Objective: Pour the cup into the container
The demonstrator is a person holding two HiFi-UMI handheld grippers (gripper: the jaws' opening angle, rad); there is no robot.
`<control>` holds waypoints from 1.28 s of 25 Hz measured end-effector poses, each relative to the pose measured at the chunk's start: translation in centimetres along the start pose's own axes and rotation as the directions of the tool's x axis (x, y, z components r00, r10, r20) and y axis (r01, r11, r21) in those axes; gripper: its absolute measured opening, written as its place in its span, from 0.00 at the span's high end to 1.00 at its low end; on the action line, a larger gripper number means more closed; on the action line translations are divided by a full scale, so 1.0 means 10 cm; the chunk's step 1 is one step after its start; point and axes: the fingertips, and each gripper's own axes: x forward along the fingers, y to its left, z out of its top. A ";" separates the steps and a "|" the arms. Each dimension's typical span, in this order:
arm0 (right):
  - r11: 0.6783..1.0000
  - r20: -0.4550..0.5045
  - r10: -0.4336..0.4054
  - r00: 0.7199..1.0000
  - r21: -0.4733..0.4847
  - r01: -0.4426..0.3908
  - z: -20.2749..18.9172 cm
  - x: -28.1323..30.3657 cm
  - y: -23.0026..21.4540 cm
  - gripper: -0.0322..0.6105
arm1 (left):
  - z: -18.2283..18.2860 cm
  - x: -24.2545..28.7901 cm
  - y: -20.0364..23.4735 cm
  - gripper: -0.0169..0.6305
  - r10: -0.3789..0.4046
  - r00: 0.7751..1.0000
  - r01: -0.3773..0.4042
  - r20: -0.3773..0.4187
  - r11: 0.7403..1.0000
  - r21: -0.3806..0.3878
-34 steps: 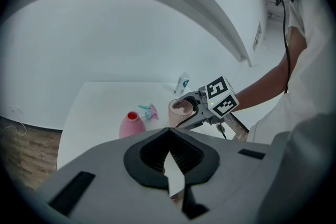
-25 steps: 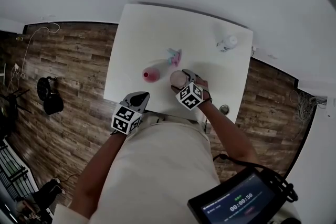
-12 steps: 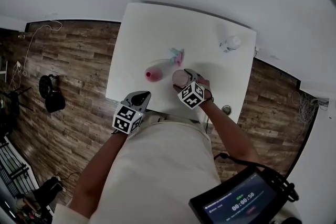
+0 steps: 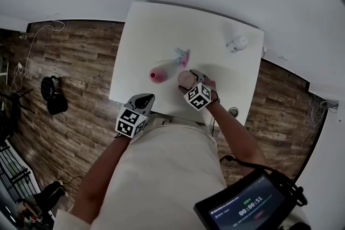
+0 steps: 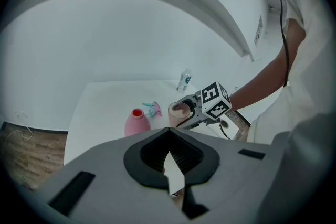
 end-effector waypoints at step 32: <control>0.981 0.174 -0.183 0.968 0.091 0.169 0.09 -0.42 -0.11 0.27 | 0.05 -0.02 -0.07 0.96 0.006 0.998 -0.002 0.069 0.998 -0.060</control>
